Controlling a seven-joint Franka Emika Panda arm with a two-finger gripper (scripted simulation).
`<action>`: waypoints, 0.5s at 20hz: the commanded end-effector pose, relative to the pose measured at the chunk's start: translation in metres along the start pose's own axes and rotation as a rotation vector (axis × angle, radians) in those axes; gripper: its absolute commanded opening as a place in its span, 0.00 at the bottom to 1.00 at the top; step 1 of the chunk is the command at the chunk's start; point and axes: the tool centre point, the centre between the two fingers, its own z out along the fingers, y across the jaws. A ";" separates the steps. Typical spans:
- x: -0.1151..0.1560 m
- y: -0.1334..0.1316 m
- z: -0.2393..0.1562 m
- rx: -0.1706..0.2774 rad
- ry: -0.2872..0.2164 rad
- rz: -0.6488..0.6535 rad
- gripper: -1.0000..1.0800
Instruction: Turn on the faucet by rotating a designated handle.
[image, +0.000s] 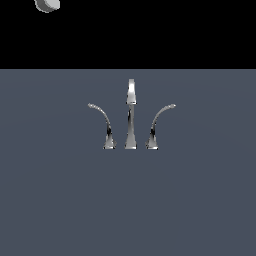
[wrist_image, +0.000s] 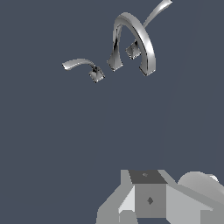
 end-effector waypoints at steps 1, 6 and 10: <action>0.005 -0.012 0.011 0.002 0.000 0.054 0.00; 0.018 -0.035 0.032 0.004 0.000 0.157 0.00; 0.029 -0.051 0.048 0.005 0.000 0.237 0.00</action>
